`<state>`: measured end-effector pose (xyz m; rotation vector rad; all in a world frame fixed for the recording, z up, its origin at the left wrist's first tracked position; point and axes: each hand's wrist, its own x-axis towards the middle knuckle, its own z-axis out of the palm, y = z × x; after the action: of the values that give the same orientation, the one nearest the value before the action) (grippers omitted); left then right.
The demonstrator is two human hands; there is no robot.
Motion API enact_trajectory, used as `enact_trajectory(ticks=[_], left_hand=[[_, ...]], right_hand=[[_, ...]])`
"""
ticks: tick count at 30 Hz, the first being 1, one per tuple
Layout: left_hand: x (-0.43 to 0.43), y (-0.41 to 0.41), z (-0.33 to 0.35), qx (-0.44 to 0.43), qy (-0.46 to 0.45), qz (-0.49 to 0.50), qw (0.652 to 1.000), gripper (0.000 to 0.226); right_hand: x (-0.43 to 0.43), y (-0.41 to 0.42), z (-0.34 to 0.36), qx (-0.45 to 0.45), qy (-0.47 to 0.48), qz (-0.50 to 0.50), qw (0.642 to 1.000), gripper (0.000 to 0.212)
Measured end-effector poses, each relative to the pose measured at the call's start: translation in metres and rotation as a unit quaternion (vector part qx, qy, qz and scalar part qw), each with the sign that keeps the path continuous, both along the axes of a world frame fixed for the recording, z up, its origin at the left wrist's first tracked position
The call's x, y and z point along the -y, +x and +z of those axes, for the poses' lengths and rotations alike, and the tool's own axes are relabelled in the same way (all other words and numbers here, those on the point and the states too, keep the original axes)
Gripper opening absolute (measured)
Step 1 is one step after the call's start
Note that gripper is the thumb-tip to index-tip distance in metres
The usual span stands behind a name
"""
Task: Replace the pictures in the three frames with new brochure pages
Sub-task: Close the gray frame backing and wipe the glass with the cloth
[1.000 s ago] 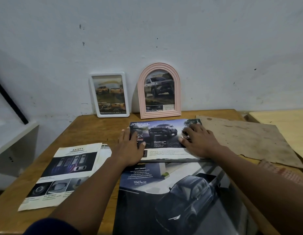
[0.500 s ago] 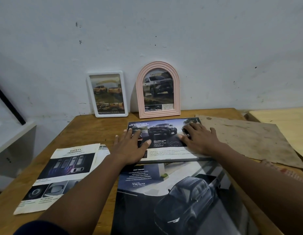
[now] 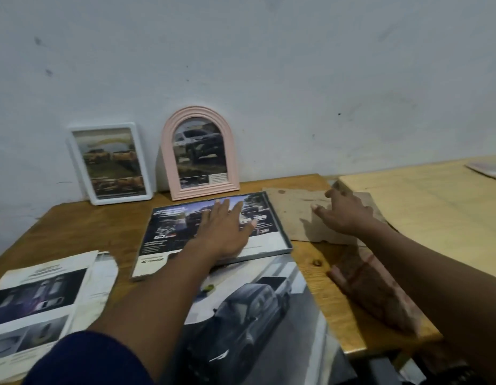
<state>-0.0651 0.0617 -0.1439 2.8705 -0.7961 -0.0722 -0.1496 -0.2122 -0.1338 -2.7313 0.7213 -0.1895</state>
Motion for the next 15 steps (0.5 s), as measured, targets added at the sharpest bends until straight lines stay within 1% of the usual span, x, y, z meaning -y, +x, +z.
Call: enact_trajectory(ticks=[4, 8, 11, 15], left_hand=[[0.069, -0.021, -0.002, 0.001, 0.015, -0.071, 0.997, 0.076], [0.110, -0.031, -0.007, -0.017, 0.056, -0.110, 0.992, 0.075], [0.120, -0.030, -0.009, -0.028, 0.085, -0.111, 0.990, 0.076], [0.119, -0.026, -0.009, -0.033, 0.083, -0.102, 0.991, 0.077]], right_hand=[[0.044, -0.028, -0.009, -0.031, 0.036, -0.069, 0.997, 0.071], [0.065, -0.038, -0.021, -0.038, 0.087, -0.121, 0.988, 0.078], [0.069, -0.037, -0.028, -0.021, 0.108, -0.122, 0.986, 0.074], [0.065, -0.032, -0.029, 0.022, 0.092, -0.140, 0.986, 0.069]])
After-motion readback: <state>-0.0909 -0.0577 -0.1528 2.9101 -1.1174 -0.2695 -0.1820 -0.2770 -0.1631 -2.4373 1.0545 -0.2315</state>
